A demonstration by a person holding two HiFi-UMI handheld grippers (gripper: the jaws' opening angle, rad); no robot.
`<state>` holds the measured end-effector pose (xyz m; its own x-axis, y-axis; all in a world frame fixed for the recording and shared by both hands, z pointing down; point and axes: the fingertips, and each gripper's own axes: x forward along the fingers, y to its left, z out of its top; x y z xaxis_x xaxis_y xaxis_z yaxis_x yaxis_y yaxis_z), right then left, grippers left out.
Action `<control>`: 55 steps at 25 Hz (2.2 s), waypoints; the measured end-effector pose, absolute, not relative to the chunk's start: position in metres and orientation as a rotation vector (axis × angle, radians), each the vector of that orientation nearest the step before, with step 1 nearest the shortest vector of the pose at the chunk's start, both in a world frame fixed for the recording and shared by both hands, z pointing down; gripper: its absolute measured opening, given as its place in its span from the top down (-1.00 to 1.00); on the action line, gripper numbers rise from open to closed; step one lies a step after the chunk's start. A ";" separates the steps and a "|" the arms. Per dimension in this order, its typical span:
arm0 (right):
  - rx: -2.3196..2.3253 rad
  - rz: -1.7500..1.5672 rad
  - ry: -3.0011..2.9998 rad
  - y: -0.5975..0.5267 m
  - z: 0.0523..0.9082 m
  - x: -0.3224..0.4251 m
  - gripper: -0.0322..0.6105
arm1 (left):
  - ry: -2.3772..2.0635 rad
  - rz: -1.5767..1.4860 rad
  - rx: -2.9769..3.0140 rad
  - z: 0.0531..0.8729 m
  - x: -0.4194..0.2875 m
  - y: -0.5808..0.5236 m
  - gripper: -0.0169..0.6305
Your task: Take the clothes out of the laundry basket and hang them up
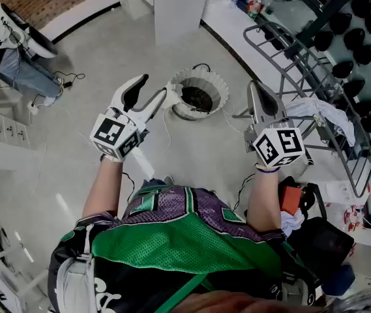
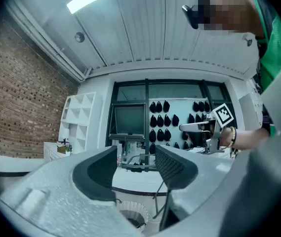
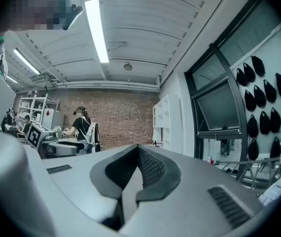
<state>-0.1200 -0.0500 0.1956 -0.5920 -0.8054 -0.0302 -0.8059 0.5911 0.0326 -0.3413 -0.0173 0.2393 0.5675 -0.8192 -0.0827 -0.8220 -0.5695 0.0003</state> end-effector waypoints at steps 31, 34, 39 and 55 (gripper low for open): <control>-1.259 -0.096 2.960 -0.253 0.328 -0.139 0.89 | 1.695 -0.185 -2.728 0.423 -0.364 -0.158 0.23; -1.283 -0.154 2.954 -0.264 0.375 -0.132 0.89 | 1.674 -0.247 -2.730 0.467 -0.365 -0.175 0.23; -1.318 -0.221 2.937 -0.277 0.459 -0.124 0.89 | 1.662 -0.249 -2.748 0.541 -0.363 -0.199 0.23; -1.292 -0.134 2.815 -0.305 0.675 -0.125 0.89 | 1.518 -0.391 -2.703 0.812 -0.336 -0.240 0.23</control>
<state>-0.1252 -0.3049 0.6752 -0.6521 -0.7581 -0.0014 -0.7545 0.6492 -0.0958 -0.3360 -0.2397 0.8120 0.4968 -0.8425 0.2084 -0.8383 -0.5280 -0.1361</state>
